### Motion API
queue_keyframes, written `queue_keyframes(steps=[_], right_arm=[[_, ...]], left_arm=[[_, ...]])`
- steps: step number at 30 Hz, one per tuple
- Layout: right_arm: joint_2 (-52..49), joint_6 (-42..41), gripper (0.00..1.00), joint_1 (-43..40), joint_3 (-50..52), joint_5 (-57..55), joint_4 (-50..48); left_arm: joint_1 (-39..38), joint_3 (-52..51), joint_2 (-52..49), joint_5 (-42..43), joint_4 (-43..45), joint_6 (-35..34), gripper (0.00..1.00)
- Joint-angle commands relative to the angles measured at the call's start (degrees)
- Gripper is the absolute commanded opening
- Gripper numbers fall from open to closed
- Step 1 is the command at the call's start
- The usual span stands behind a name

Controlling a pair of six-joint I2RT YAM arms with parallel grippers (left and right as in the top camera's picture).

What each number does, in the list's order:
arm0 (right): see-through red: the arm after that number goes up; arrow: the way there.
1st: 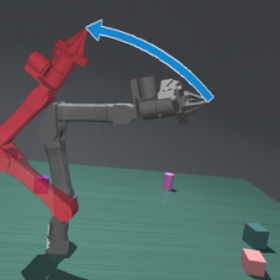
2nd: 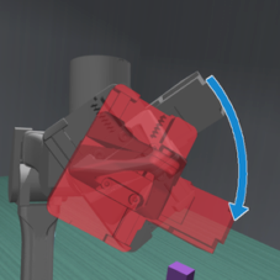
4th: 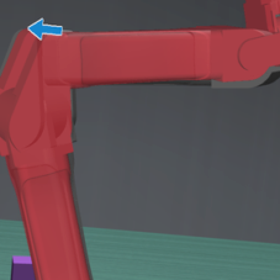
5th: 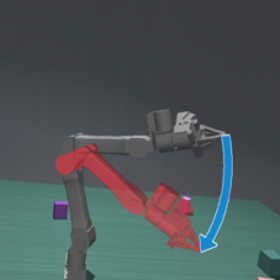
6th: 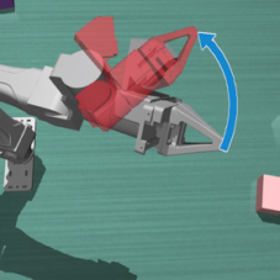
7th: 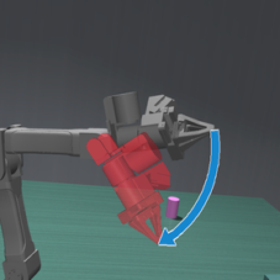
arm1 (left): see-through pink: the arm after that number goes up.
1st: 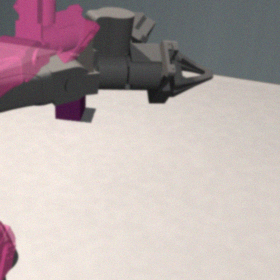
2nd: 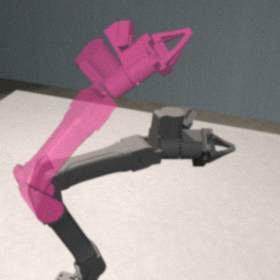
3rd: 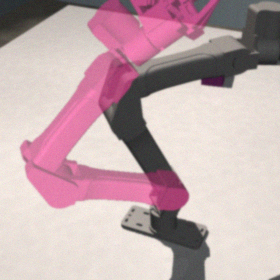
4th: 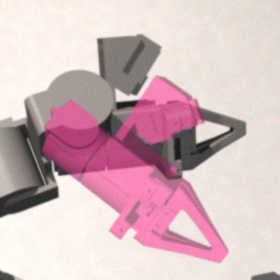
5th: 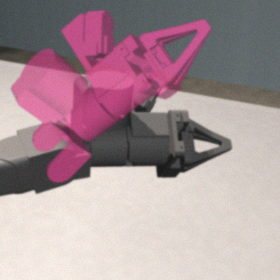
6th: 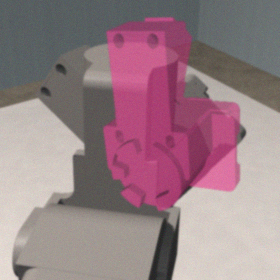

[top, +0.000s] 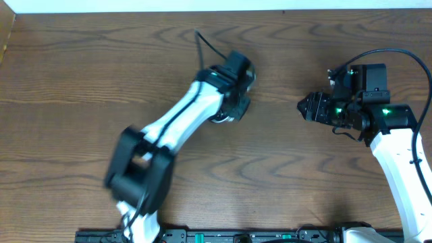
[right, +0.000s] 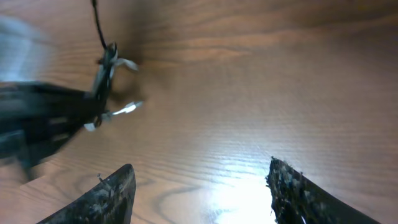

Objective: Untangle cables
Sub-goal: 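Lift the bundle with the left gripper toward the right gripper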

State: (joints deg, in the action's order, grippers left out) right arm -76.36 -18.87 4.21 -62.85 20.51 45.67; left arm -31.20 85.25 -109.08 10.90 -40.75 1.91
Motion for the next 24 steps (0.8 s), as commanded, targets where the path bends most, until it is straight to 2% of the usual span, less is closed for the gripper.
queue_keyframes(steps=[1, 8, 15, 18, 21, 24], right_arm=[[-0.07, 0.72, 0.64, 0.33, -1.11, 5.14, -1.95], [-0.07, 0.74, 0.64, 0.35, -1.11, 17.84, -9.97], [-0.07, 0.72, 0.63, 0.42, -1.11, 23.87, -13.38], [-0.07, 0.72, 0.61, 0.92, -1.09, 24.02, -13.33], [-0.13, 0.66, 0.51, 2.45, -1.11, 24.0, -14.38], [-0.17, -0.79, 0.35, 4.87, -1.11, 24.0, -17.35]], left_arm=[[1.99, 2.75, 8.35, 9.25, 0.42, -6.1, 0.07], [9.33, 2.75, 11.34, 34.01, 0.55, -10.4, 0.07], [14.58, 2.73, 11.02, 50.82, 3.13, -14.45, 0.07], [15.32, 2.73, 10.99, 55.12, 7.17, -19.39, 0.08], [15.43, 2.73, 11.02, 57.09, 12.09, -25.53, 0.07], [15.39, 2.73, 11.02, 57.07, 16.83, -31.12, 0.07]])
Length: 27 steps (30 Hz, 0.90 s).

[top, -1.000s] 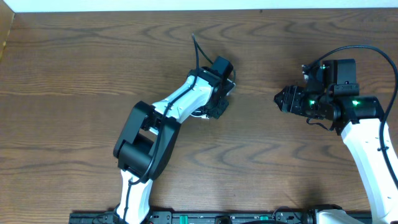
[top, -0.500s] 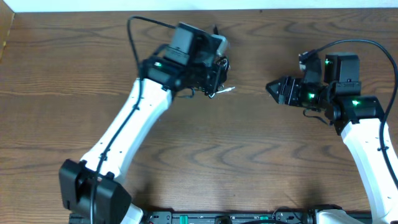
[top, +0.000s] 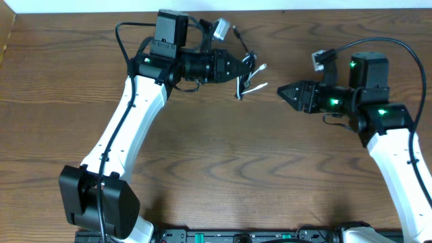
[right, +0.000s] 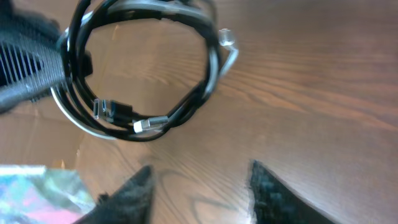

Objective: Untangle cables
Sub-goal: 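Lift the bundle with the left gripper toward the right gripper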

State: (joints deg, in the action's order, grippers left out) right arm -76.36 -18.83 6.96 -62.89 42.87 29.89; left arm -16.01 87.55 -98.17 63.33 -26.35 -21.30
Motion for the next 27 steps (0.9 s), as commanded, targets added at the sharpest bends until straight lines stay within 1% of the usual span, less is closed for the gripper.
queue_keyframes(steps=[1, 2, 4, 5, 9, 20, 27], right_arm=[[-0.17, -1.33, 0.28, 2.71, -1.07, 1.64, -2.78], [-0.17, -2.89, 0.17, 3.56, -1.07, 1.64, -5.46], [-0.17, -5.6, 0.06, 4.02, -1.07, 1.66, -8.44], [-0.17, -7.04, 0.01, 4.04, -1.07, 1.66, -9.84], [-0.17, -9.92, 0.01, 4.04, -1.07, 1.66, -13.55], [-0.44, -11.1, 0.01, 7.15, -1.07, 1.27, -20.0], [-2.49, -11.15, 0.01, 9.97, -1.05, -0.52, -20.24]], left_arm=[[0.2, 0.44, 0.11, 4.63, 3.5, -9.07, 0.07], [0.2, 0.44, 0.11, 4.63, 5.51, -10.99, 0.08], [0.2, 0.44, 0.11, 4.63, 6.99, -12.96, 0.08], [0.2, 0.44, 0.11, 4.63, 7.52, -13.62, 0.07], [0.2, 0.44, 0.11, 4.66, 8.7, -15.08, 0.07], [0.2, 0.44, 0.11, 4.63, 8.74, -15.06, 0.07], [0.2, 0.44, 0.11, 4.63, 8.74, -15.3, 0.07]])
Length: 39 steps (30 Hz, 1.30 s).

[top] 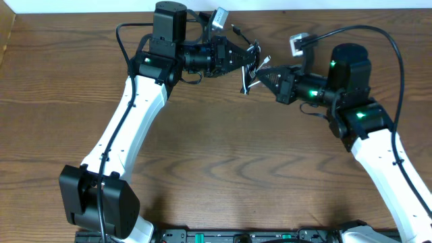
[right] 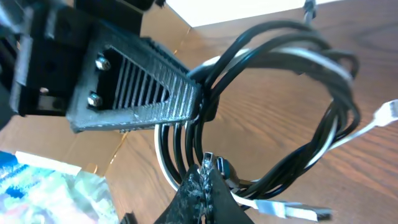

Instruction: Untangle cables

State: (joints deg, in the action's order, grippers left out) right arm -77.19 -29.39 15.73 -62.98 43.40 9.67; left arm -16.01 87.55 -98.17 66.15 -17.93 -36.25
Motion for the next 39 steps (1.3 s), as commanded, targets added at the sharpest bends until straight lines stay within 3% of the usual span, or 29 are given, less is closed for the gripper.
queue_keyframes(steps=[1, 9, 17, 24, 30, 39], right_arm=[[-2.08, -0.59, 0.01, 1.46, -0.98, -1.07, -0.02], [-6.97, -1.88, 0.01, 3.58, -0.98, -2.58, -1.2], [-11.74, -7.56, 0.01, 3.89, -0.98, -7.41, -9.01], [-12.5, -8.5, 0.01, 3.39, -0.98, -7.85, -10.36], [-7.87, -9.51, 0.01, -1.68, -0.98, -2.51, -10.84], [3.5, -9.46, 0.21, -11.06, -0.98, 7.56, -7.91]], left_arm=[[0.2, 0.44, 0.11, 1.81, 0.33, -0.52, 0.07], [0.17, 0.44, 0.11, 1.9, 0.33, -2.47, 0.08], [-0.98, 0.44, 0.11, 4.94, 1.75, -7.74, 0.08], [-1.97, 0.44, 0.13, 11.69, 16.02, -18.93, 0.07], [-1.9, 0.44, 0.11, 11.17, 22.36, -19.1, 0.07], [-1.9, 0.44, 0.11, 10.71, 22.36, -15.87, 0.08]])
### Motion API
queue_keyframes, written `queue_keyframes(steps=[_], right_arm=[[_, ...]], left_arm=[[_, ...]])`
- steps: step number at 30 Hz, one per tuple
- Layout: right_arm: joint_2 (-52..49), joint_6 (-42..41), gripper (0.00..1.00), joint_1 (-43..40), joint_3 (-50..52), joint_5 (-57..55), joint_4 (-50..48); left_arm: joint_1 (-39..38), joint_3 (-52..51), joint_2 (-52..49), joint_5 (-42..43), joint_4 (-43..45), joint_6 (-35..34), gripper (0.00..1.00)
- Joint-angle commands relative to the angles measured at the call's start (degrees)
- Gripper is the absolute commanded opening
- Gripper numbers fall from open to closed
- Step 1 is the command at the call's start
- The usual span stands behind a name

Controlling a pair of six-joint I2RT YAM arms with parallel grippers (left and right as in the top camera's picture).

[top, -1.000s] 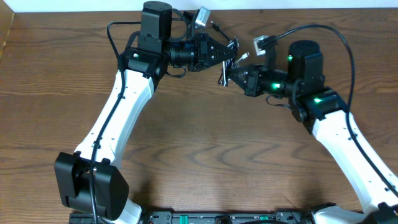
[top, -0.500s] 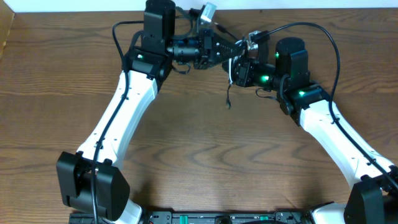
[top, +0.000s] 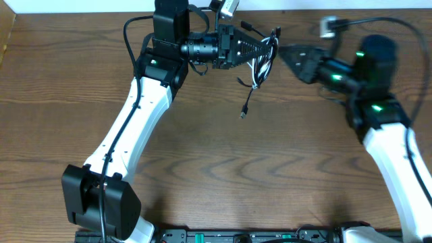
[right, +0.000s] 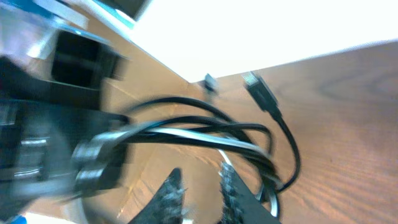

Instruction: Untangle cables

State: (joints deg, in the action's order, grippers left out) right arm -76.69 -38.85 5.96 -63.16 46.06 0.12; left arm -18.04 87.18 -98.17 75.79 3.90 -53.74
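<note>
A bundle of black and white cables [top: 265, 57] hangs in the air near the table's back edge, with my left gripper [top: 260, 46] shut on it. One black strand with a plug [top: 244, 110] dangles loose below the bundle. My right gripper [top: 287, 54] points left, just right of the bundle. In the right wrist view the loops [right: 205, 134] stretch across in front of my right gripper [right: 202, 190]. Its fingers stand slightly apart, with only wood showing between them. A white strand passes close behind the right finger [right: 233, 193]. The left gripper is a dark blur at the left of that view.
The brown wooden table [top: 202, 169] ends at a white wall along the back. The left arm [top: 135, 121] crosses the left half of the table. The right arm [top: 391, 142] and its own black lead [top: 405, 30] fill the right side.
The right gripper was shut among the loops. It now sits farther right and back, with its fingers slightly parted. The left gripper holds the bundle nearer the back edge, and a black strand hangs loose.
At first the left gripper was low over the cables on the table and the right stood open at the right. Then the left held the bundle up at the back, facing the open right gripper. The right shut among the loops, and now stands apart with one strand dangling.
</note>
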Motion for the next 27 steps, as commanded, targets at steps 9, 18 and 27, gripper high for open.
queue_keyframes(steps=[9, 18, 27], right_arm=[[1.86, 5.03, 0.28, -1.6, -0.79, -11.91, 24.96], [-8.26, 13.7, 0.54, 2.01, -0.79, -2.1, 20.15], [-12.7, 13.64, 0.59, 5.29, -0.79, -1.11, 11.04]], left_arm=[[0.13, 0.81, 0.11, -6.21, 0.52, -5.81, 0.07], [0.13, 0.81, 0.11, -13.14, 1.16, -18.91, 0.07], [0.11, 0.81, 0.11, -13.77, 6.97, -24.72, 0.07]])
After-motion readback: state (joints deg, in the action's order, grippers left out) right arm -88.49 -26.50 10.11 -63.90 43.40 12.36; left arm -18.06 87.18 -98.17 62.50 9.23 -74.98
